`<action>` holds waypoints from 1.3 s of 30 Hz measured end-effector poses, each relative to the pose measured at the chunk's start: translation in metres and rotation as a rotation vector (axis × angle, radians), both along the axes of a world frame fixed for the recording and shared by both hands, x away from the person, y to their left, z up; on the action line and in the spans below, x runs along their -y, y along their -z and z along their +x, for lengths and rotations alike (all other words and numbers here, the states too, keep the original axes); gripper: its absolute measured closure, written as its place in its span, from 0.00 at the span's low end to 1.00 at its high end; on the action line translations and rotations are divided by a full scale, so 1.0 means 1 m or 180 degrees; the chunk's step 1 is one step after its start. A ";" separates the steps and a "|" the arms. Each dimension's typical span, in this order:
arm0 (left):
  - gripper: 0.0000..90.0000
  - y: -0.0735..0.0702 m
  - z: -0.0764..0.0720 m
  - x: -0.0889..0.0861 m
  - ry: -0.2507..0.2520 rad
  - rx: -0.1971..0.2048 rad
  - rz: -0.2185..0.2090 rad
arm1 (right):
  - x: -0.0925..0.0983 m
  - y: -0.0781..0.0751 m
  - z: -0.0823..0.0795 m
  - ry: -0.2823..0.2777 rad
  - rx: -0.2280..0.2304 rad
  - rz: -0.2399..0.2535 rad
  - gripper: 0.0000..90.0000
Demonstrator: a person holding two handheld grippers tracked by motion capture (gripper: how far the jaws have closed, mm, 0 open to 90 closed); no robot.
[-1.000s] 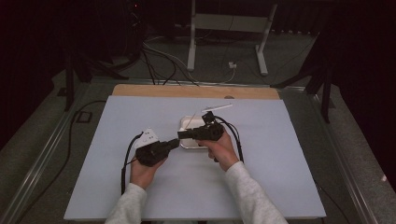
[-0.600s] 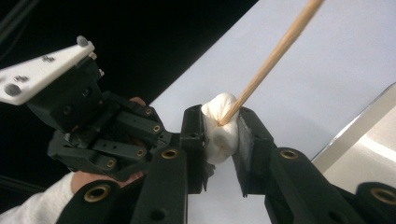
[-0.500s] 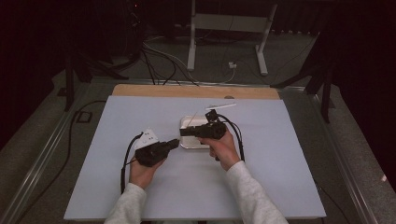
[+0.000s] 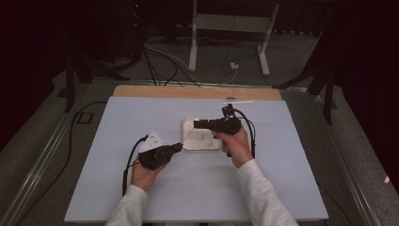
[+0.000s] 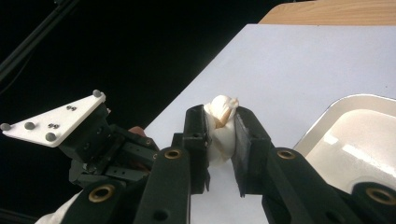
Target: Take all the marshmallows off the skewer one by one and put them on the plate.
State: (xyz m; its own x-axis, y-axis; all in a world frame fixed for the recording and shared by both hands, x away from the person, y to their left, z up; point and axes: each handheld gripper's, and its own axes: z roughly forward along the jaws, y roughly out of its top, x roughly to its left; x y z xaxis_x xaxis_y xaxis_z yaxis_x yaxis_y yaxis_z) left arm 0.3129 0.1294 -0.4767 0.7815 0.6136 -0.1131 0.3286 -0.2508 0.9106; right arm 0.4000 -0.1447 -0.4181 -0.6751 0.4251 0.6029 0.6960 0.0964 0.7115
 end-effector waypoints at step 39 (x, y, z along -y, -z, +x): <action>1.00 0.004 0.005 -0.014 -0.0274 -0.0058 0.0113 | 0.052 -0.004 0.011 0.0569 0.0267 -0.0364 0.85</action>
